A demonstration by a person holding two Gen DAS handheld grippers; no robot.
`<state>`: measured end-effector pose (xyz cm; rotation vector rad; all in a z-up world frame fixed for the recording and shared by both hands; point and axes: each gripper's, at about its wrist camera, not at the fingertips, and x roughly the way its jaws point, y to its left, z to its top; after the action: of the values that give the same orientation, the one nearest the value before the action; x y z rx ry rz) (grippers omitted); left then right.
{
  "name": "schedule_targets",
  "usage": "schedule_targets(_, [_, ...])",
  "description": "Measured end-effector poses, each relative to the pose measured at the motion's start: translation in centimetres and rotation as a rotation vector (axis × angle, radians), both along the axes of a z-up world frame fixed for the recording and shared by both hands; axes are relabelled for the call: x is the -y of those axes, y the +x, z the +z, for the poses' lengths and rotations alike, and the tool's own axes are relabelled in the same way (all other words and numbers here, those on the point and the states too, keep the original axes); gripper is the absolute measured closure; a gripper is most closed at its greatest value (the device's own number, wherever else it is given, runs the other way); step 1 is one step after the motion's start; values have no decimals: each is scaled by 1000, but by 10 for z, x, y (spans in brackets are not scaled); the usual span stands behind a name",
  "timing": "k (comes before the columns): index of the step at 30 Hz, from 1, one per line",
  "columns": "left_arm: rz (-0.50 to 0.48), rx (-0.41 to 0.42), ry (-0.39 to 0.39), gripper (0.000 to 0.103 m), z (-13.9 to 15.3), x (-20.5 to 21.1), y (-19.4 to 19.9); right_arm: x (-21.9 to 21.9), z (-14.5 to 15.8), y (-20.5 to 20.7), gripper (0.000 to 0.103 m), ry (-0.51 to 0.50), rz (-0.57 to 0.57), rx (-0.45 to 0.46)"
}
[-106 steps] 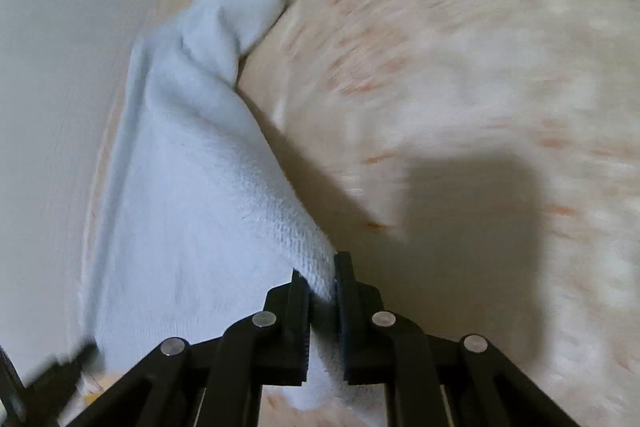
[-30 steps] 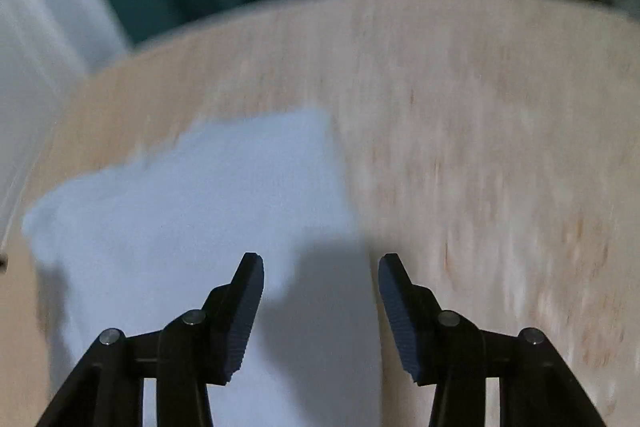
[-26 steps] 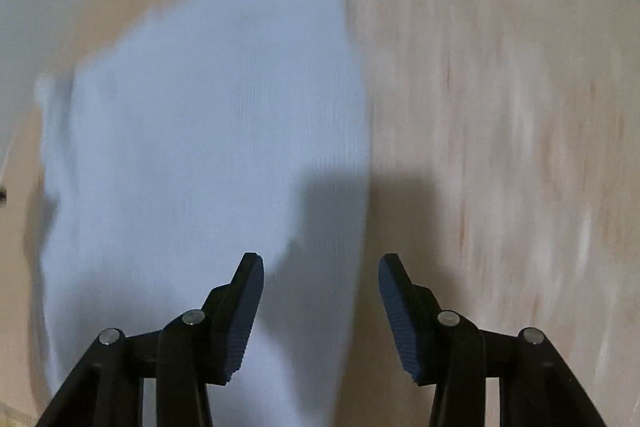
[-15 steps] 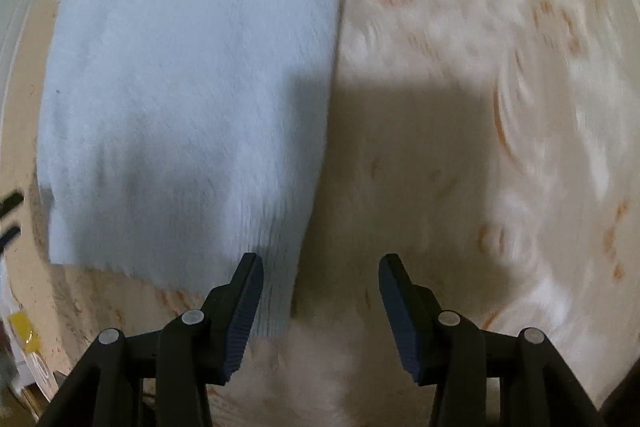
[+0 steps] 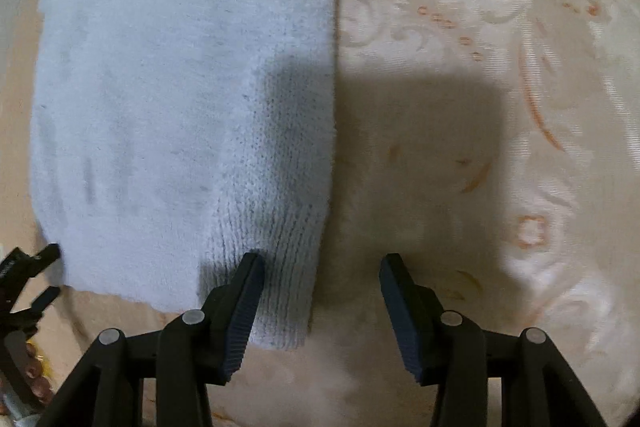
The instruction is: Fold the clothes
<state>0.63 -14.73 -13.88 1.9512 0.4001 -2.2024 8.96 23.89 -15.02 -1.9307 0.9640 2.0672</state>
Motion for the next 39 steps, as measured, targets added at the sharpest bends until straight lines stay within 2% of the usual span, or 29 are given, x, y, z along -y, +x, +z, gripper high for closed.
schedule_targets(2, [-15,-12,10,30,2,-4,0,4,0,-8,57,-9,14,-16])
schedule_targets(3, [-27,-15,8,40,2,-7,-1,6,-1,-11,61,-14,22,-24])
schedule_targets(4, [-49,-19,-8,44,3,-12,-1,10,0,-17,67,-17,37,-38])
schedule_targets(5, [-72,-28,-18,57,5,-17,0,12,1,-21,72,-26,47,-45])
schedule_targets(6, [-96,-38,-25,81,7,-23,-1,15,1,-25,81,-35,58,-52])
schedule_targets(7, [-118,-47,-30,89,10,-29,-1,17,2,-29,85,-35,65,-54])
schedule_targets(10, [-168,-95,-93,90,22,-43,4,22,9,-27,90,-9,65,-92])
schedule_targets(11, [-176,-107,-98,90,26,-45,6,26,12,1,91,-5,56,-108])
schedule_targets(12, [-184,-117,-104,90,29,-46,8,25,15,11,91,2,46,-119])
schedule_targets(15, [-202,-146,-124,90,39,-65,8,25,32,21,91,71,40,-133])
schedule_targets(18, [-205,-166,-125,90,51,-83,11,23,43,27,91,179,61,-120])
schedule_targets(22, [-215,-197,-115,90,61,-83,13,13,51,36,96,196,73,-111])
schedule_targets(26, [-235,-230,-112,90,77,-81,11,18,58,31,95,244,100,-116])
schedule_targets(31, [-249,-242,-108,90,69,-76,0,30,66,23,95,314,155,-124])
schedule_targets(35, [-250,-239,-108,90,62,-74,-7,52,53,14,95,316,160,-115])
schedule_targets(39, [-235,-229,-106,90,60,-69,-7,37,52,32,95,311,160,-118])
